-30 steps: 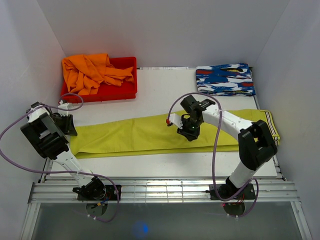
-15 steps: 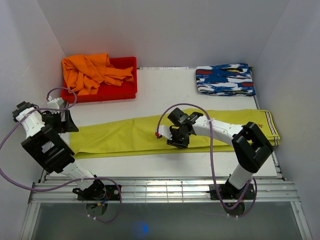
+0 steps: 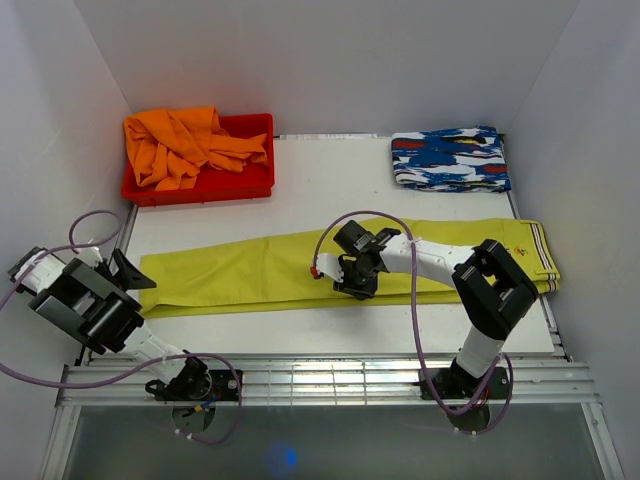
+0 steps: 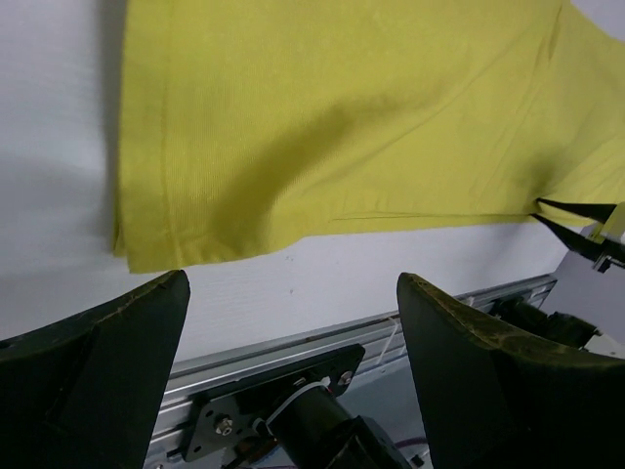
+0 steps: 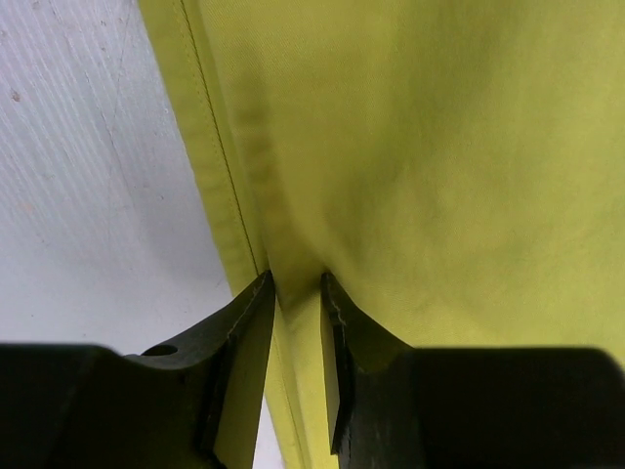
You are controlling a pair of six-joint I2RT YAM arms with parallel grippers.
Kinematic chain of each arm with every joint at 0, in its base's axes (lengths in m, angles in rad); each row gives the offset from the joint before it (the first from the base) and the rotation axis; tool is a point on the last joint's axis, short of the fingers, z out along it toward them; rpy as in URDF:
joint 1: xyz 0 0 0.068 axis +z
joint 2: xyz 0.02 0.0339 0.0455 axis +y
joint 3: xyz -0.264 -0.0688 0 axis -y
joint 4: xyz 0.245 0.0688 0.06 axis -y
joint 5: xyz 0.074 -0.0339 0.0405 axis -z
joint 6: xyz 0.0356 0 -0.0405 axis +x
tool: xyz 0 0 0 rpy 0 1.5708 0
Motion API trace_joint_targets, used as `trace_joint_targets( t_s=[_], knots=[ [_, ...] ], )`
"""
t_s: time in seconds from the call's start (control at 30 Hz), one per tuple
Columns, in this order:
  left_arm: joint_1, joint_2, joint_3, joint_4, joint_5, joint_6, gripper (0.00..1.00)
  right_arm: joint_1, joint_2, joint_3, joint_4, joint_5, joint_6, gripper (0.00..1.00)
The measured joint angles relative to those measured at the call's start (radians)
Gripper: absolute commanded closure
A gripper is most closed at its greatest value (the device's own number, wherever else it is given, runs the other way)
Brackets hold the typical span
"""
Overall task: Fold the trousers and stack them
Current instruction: Fold the trousers
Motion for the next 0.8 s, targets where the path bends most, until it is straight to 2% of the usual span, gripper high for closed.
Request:
trace_joint_targets(
  t_s=[0.23, 0.8],
  knots=[
    [0.1, 0.027, -0.045, 0.019, 0.005, -0.057, 0.02, 0.005, 0.001, -0.001, 0.007, 0.01, 0.004, 0.72],
    [0.11, 0.029, -0.163, 0.178, 0.009, -0.15, 0.02, 0.006, 0.011, 0.002, 0.024, 0.023, 0.068, 0.72]
  ],
)
